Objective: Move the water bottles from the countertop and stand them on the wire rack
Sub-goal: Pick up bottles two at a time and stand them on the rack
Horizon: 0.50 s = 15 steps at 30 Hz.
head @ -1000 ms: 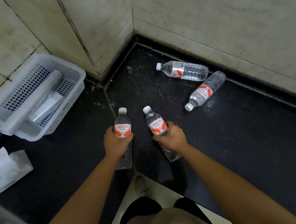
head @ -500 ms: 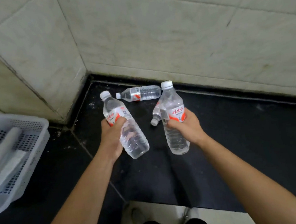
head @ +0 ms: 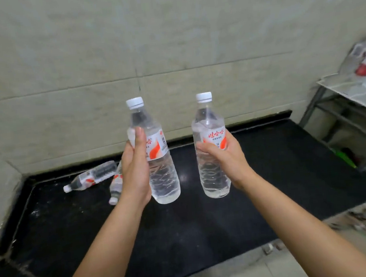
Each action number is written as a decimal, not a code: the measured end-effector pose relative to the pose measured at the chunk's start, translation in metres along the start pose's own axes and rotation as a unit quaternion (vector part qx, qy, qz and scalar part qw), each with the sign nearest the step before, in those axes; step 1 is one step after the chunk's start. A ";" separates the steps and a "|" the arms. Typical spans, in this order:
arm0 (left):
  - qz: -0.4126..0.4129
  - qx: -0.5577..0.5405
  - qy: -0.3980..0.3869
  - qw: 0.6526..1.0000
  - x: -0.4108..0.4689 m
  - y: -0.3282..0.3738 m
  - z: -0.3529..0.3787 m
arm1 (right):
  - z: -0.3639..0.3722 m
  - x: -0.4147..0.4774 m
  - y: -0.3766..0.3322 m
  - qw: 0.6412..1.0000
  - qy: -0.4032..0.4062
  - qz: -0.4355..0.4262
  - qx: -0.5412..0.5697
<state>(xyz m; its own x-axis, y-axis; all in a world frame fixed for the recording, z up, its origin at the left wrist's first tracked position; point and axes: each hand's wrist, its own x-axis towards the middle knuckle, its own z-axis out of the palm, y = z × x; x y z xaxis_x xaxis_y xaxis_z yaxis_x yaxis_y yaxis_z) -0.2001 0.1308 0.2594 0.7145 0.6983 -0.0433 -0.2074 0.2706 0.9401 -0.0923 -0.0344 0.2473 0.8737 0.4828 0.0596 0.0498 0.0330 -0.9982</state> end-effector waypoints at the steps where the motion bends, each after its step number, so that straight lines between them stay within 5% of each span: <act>1: 0.009 0.001 -0.016 1.000 -0.013 -0.004 0.027 | -0.026 -0.007 -0.004 1.000 0.016 -0.010 0.008; 15: 0.042 0.049 -0.232 0.971 -0.152 -0.121 0.397 | -0.400 -0.087 -0.051 0.966 0.224 -0.128 -0.019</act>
<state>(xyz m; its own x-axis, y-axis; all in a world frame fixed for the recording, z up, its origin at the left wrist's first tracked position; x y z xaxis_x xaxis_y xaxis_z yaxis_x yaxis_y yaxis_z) -0.0183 -0.2718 0.2863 0.9265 0.3350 0.1713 -0.2303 0.1450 0.9623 0.0224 -0.4280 0.2914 0.9514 0.0360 0.3059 0.3033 0.0644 -0.9507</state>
